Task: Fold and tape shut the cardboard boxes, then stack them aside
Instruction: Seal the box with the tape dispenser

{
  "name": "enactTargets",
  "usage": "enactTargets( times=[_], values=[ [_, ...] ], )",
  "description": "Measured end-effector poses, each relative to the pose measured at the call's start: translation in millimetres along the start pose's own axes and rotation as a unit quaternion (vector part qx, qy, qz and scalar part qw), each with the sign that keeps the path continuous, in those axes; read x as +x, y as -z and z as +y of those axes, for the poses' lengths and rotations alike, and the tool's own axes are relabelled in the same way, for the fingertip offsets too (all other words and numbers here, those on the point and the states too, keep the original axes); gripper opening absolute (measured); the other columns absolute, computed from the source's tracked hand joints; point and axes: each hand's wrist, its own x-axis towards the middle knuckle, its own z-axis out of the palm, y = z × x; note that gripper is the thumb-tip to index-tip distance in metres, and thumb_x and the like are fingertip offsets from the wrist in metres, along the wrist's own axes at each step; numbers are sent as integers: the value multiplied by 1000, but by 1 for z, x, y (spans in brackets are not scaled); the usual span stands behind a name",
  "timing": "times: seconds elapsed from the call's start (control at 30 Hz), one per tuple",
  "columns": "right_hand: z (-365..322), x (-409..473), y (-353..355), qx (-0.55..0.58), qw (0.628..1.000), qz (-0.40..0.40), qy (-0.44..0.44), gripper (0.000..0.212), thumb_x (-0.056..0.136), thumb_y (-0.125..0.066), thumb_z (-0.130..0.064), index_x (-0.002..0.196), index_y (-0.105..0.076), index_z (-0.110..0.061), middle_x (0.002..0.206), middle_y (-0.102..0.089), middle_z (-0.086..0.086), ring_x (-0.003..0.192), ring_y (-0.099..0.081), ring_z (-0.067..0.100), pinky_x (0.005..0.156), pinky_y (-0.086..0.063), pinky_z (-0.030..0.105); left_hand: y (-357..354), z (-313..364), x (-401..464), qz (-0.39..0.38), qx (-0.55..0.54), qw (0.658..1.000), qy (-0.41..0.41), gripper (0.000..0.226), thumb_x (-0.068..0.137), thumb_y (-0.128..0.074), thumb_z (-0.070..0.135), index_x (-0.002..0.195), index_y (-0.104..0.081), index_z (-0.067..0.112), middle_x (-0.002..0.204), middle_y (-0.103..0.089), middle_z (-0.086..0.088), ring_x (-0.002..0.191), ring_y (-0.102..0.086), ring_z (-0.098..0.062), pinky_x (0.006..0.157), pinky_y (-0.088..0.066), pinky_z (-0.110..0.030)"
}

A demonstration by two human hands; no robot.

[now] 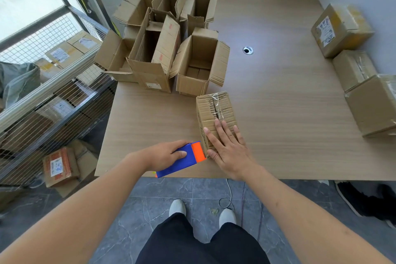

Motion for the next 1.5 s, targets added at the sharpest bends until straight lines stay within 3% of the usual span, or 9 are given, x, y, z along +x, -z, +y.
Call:
enactTargets(
  times=[0.27,0.53,0.7,0.87,1.03,1.13,1.23,1.37,1.5],
  values=[
    [-11,5,10,18,999,-21,-34,68,100,-22,-59,161,3,-41,170,18,-1,157,17,20,124,16,47,15,3,16,-23,132,988,79,39,108,-34,39,147,-39,36,126,-61,-5,106,-55,-27,89,-41,-40],
    [-33,14,12,48,995,13,-90,61,98,-47,-41,155,-27,-34,172,-4,5,158,3,27,124,9,56,15,4,7,62,77,994,36,45,108,-36,39,153,-29,44,113,-64,-3,92,-58,-23,77,-40,-37],
    [-32,13,20,45,995,10,-85,64,90,-62,-37,148,-35,-29,169,-15,3,158,-7,27,125,1,56,23,5,-7,68,2,998,8,48,108,-42,36,151,-30,51,122,-62,6,99,-59,-18,83,-46,-37],
    [-18,2,29,37,999,19,-24,83,72,-70,-3,145,-36,-22,158,-35,-2,156,-18,24,128,-3,44,42,7,-33,36,-119,992,-26,48,107,-51,30,144,-39,58,108,-67,10,96,-63,-18,87,-51,-35],
    [14,-6,32,14,994,85,60,73,57,-65,18,119,-59,-21,129,-61,-4,136,-50,28,116,-36,42,66,5,-57,34,-171,984,-36,57,102,-62,26,138,-43,67,114,-66,0,101,-67,-21,90,-56,-38],
    [11,-1,40,6,990,137,42,40,67,-59,10,95,-60,-20,101,-65,-2,101,-63,28,87,-47,37,75,3,-69,35,-195,979,-44,60,101,-64,24,139,-43,66,116,-63,-5,103,-66,-23,90,-57,-39],
    [-17,11,45,6,989,140,-45,27,88,-54,-25,114,-61,-24,98,-63,-1,93,-62,27,81,-46,41,82,3,-74,38,-181,981,-56,67,99,-66,19,140,-41,67,117,-64,-3,105,-64,-26,94,-57,-44],
    [-60,25,43,-18,988,54,-144,80,78,-46,-83,136,-54,-29,117,-58,12,110,-54,33,98,-42,48,85,7,-78,44,-125,988,-76,73,96,-69,13,142,-41,63,121,-66,8,112,-61,-21,101,-52,-49],
    [-69,24,36,-9,991,4,-131,90,78,-67,-64,153,-36,-24,137,-41,16,131,-39,39,113,-31,49,88,7,-83,41,-118,988,-95,74,94,-70,7,143,-43,56,123,-66,9,112,-62,-19,99,-53,-47]
  ],
)
